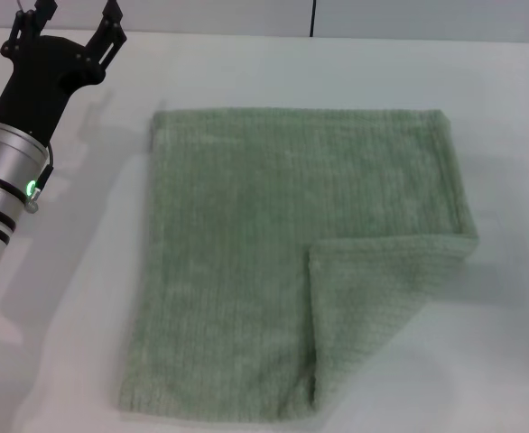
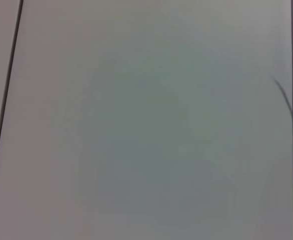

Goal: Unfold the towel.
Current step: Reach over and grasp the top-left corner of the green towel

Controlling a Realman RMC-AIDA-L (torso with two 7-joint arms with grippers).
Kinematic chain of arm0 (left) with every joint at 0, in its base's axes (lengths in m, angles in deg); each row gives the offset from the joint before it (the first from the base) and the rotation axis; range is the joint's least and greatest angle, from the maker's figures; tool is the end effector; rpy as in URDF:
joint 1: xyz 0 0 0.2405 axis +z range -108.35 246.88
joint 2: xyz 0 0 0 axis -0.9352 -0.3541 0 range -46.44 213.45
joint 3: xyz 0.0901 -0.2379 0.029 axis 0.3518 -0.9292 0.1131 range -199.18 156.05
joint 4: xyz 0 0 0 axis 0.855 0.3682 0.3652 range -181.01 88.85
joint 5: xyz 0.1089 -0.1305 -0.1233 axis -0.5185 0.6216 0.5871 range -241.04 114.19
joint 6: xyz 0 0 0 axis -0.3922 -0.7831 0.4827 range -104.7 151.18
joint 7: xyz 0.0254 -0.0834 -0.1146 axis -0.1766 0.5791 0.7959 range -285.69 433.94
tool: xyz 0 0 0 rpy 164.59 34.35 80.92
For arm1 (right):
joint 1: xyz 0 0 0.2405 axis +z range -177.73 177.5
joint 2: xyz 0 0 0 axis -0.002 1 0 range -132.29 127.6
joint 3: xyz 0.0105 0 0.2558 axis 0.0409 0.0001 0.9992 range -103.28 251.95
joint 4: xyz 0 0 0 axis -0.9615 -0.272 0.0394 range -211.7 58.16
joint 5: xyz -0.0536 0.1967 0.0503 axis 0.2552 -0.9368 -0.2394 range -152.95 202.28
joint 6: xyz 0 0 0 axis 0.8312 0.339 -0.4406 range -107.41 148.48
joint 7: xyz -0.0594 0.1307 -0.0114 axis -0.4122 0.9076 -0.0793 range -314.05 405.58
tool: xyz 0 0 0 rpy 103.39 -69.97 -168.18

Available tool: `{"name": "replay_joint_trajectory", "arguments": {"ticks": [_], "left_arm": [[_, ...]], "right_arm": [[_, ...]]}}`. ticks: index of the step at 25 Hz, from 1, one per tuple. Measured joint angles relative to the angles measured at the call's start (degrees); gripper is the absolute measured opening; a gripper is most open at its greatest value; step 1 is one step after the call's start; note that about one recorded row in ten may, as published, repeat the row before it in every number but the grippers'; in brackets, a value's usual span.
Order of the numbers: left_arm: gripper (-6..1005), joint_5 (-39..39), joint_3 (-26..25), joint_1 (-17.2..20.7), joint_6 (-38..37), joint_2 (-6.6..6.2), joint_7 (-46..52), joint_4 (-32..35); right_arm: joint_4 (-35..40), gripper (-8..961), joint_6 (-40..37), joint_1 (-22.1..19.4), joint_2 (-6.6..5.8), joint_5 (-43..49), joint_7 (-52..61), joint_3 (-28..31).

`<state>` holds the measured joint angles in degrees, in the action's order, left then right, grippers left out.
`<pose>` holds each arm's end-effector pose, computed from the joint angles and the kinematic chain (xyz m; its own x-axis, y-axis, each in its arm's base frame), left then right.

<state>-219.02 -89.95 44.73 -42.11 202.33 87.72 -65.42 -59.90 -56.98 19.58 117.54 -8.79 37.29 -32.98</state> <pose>-0.2789 0.3555 -0.0078 0.6193 -0.1649 0.7676 0.7203 -0.2696 -0.6391 0.3125 0.3211 0.0321 0.8029 0.3213 -0.5021 -0.5517 0.0818 -0.8300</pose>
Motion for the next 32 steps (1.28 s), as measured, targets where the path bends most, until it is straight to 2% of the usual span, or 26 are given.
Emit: {"name": "replay_joint_trajectory", "arguments": {"ticks": [11,32], "left_arm": [[831,0.0,0.0,0.0,2.4,0.0,-0.1,0.5],[750,-0.3,0.7,0.4,2.7,0.09,0.1,0.5]], "right_arm": [[-0.2,803,0.0,0.5,0.0,0.0,0.0,0.0],[0.0,803,0.0,0.5,0.0,0.0,1.4,0.0]]}}
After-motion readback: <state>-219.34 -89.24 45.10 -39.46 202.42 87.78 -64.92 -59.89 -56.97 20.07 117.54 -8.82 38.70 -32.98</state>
